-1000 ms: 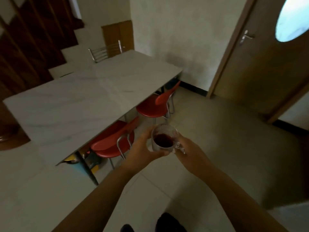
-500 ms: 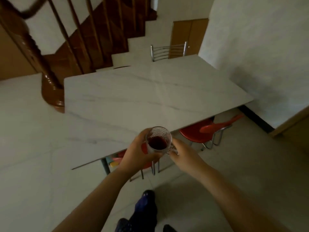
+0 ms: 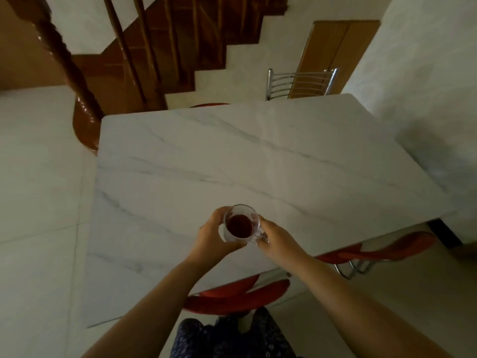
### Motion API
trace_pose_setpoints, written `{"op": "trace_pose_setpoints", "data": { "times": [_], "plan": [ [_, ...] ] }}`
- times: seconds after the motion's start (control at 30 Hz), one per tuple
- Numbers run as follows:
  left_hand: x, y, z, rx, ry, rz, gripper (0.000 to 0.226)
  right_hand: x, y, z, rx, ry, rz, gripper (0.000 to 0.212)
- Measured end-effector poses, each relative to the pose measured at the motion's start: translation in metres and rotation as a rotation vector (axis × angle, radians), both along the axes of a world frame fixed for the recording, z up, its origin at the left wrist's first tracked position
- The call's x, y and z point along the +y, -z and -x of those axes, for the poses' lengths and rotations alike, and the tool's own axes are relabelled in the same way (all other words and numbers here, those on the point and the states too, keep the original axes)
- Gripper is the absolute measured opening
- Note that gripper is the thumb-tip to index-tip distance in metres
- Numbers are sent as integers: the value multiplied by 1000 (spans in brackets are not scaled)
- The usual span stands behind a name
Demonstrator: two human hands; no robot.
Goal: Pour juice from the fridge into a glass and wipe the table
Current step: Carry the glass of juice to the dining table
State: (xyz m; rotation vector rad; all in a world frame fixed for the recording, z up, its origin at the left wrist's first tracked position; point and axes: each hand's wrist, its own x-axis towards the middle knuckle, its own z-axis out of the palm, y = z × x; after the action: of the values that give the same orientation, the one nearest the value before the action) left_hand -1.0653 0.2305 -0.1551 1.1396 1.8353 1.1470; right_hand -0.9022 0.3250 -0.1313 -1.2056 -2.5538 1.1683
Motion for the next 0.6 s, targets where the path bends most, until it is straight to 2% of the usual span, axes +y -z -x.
{"op": "trace_pose_setpoints", "data": {
  "times": [0.3,0.6],
  "plan": [
    [37,43,24,42,-142,131,77,54,37,42,-35,-114,64,57],
    [44,54,24,50,-237,145,77,78,57,56,-137,-229,28,61]
  ]
}}
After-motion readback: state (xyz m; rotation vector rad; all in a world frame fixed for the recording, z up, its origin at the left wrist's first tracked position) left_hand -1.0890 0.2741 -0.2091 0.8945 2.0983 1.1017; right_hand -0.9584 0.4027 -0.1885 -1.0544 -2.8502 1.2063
